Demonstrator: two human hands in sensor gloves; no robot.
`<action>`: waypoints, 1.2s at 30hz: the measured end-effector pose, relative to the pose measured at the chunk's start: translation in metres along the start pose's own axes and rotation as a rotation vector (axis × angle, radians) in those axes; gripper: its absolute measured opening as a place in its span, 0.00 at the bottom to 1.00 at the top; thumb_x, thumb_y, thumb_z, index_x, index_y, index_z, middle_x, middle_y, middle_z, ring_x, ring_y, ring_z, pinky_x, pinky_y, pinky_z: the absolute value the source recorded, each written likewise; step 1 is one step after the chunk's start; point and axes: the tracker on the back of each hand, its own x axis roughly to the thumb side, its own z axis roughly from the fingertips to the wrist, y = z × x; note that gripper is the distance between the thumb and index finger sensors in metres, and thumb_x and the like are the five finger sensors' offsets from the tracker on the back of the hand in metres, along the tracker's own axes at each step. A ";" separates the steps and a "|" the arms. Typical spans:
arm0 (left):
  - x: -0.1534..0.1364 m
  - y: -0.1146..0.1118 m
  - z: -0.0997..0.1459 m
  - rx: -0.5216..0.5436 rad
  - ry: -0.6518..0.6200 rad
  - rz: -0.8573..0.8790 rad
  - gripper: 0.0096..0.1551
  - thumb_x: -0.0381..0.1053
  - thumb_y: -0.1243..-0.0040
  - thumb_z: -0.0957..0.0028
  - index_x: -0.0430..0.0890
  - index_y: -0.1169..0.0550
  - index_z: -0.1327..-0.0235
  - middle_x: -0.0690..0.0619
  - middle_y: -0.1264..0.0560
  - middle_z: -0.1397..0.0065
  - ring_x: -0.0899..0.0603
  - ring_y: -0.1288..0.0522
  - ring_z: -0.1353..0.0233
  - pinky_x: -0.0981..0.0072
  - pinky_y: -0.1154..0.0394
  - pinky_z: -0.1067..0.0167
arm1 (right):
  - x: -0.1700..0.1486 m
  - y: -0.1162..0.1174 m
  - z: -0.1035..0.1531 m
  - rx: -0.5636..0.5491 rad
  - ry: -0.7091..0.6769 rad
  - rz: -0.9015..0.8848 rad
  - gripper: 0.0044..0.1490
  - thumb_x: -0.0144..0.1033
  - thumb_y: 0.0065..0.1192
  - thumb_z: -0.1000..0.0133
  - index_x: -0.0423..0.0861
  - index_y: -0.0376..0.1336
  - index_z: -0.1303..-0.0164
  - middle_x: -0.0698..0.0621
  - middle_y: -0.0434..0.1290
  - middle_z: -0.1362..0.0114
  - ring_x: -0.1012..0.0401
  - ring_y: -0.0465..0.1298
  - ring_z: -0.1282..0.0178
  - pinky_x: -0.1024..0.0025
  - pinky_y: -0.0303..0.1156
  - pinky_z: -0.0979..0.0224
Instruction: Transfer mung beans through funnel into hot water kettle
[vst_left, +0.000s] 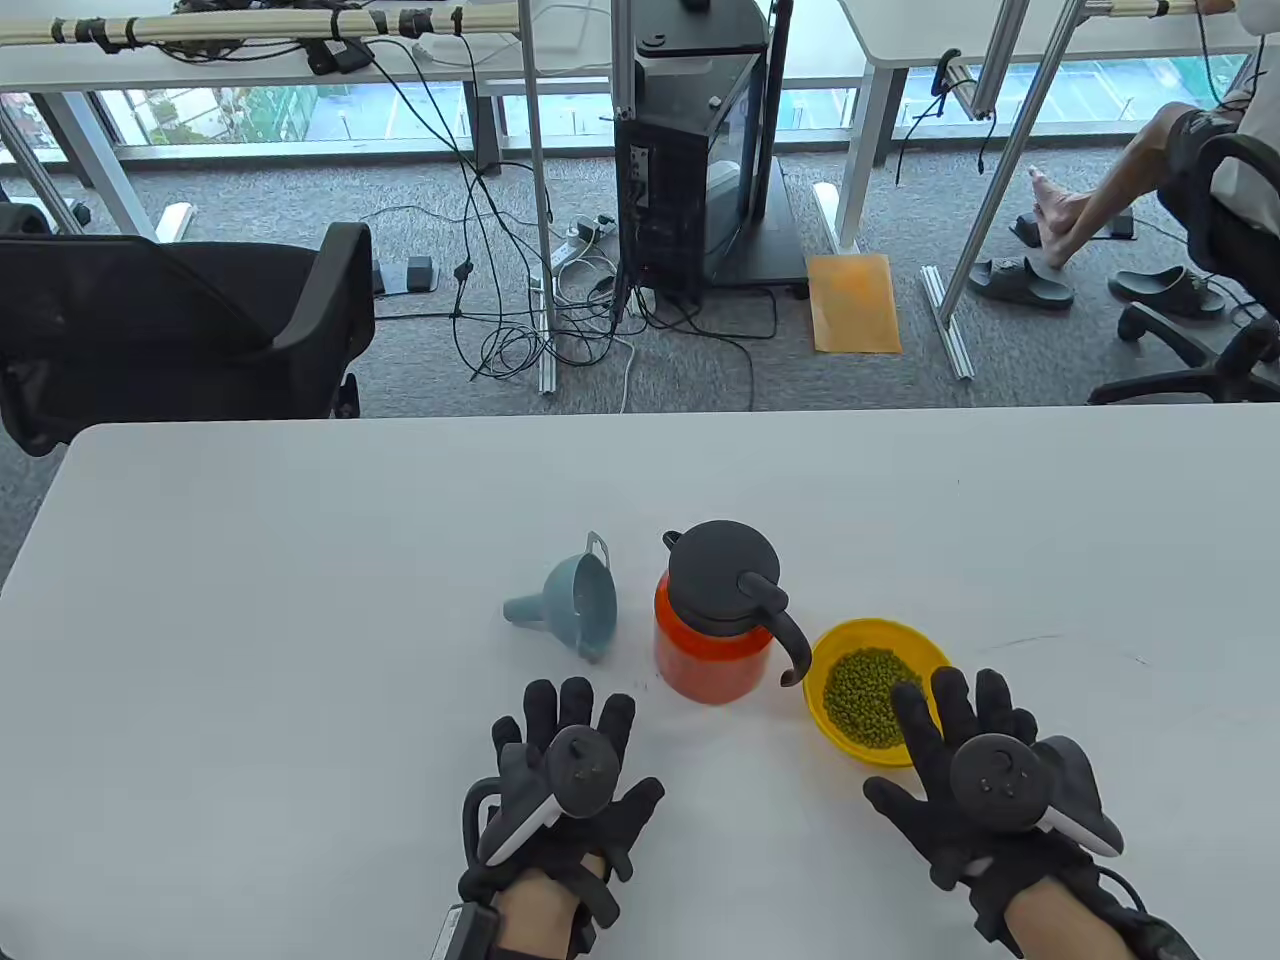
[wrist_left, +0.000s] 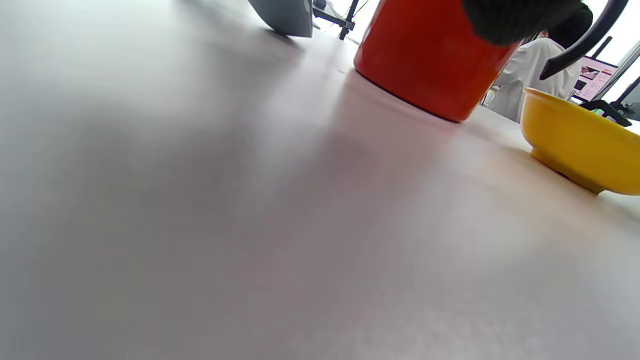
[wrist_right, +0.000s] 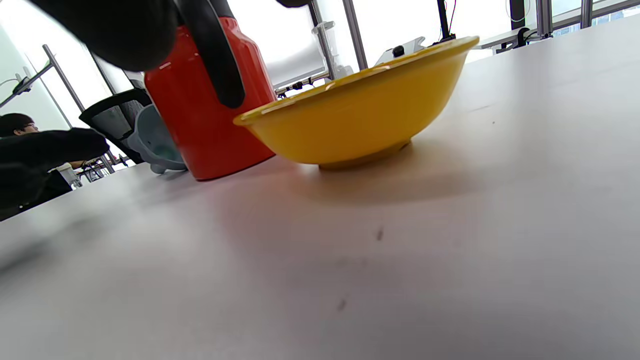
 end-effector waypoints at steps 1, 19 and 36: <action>0.000 0.000 0.000 0.001 -0.001 0.000 0.51 0.73 0.50 0.51 0.63 0.58 0.21 0.51 0.70 0.17 0.36 0.78 0.21 0.29 0.72 0.30 | 0.002 0.000 0.001 -0.005 -0.006 0.000 0.61 0.65 0.53 0.41 0.41 0.34 0.14 0.29 0.26 0.20 0.28 0.20 0.28 0.20 0.27 0.38; 0.017 0.039 0.010 0.043 0.105 0.091 0.54 0.72 0.46 0.52 0.60 0.58 0.22 0.51 0.69 0.17 0.35 0.75 0.20 0.27 0.72 0.31 | -0.016 0.001 0.002 0.006 0.018 -0.095 0.60 0.64 0.53 0.40 0.40 0.35 0.14 0.29 0.27 0.20 0.27 0.21 0.29 0.20 0.27 0.38; 0.103 0.148 -0.033 0.066 0.111 0.028 0.60 0.71 0.36 0.57 0.58 0.57 0.23 0.50 0.68 0.17 0.29 0.63 0.17 0.26 0.67 0.30 | -0.017 -0.003 0.001 0.003 -0.031 -0.177 0.60 0.64 0.55 0.40 0.40 0.35 0.13 0.28 0.27 0.20 0.27 0.21 0.28 0.20 0.28 0.37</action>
